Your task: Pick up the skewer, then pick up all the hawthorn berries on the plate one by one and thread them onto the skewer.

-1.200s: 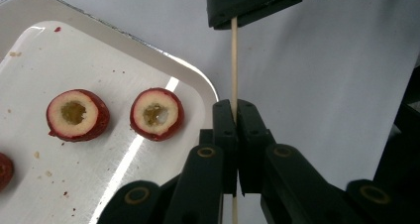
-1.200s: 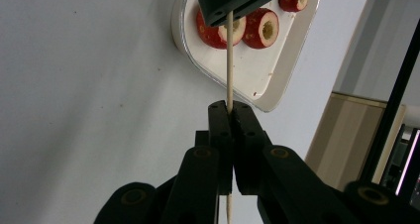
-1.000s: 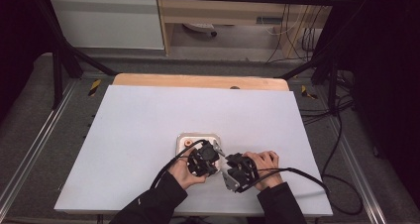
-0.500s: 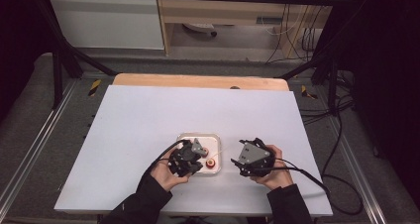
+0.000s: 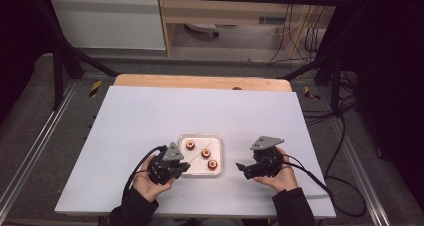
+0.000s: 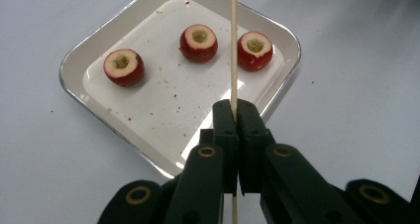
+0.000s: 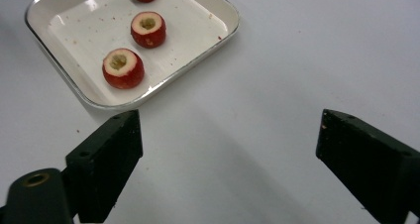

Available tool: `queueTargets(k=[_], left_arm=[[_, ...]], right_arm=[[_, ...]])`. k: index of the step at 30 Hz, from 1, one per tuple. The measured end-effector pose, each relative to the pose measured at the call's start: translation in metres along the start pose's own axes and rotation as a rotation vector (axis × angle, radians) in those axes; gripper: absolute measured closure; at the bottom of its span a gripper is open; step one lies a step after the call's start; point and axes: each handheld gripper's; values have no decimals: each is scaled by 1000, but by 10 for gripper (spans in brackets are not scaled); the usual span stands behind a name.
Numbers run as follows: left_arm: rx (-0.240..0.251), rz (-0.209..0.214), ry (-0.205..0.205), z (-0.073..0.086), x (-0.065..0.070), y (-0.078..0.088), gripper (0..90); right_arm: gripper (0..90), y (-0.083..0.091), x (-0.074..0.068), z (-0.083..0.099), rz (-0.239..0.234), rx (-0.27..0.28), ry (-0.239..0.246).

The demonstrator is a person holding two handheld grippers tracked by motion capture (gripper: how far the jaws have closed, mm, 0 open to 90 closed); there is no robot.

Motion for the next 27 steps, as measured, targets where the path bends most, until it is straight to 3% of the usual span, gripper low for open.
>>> queueTargets(k=[4,8,17,22,27], left_arm=[[33,-6,20,10,-3,3,885],[59,-16,34,16,-7,7,884],[91,-7,62,25,-11,13,885],[103,-13,69,28,-12,15,884],[117,-17,87,32,-16,19,884]], right_arm=[[66,0,0,-4,-33,-2,-51],[40,-2,-2,-11,-37,-41,-64],[21,-11,-15,-34,-80,-58,-56],[18,-20,-23,-46,-75,-97,-18],[29,-29,-30,-56,-83,-113,-17]])
Point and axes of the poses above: each handheld gripper's, and its own axes: y roughly backward along the jaws, z roughly out of its underside, x roughly to its right, and after that the axes turned 1 degree about -z, right-handed
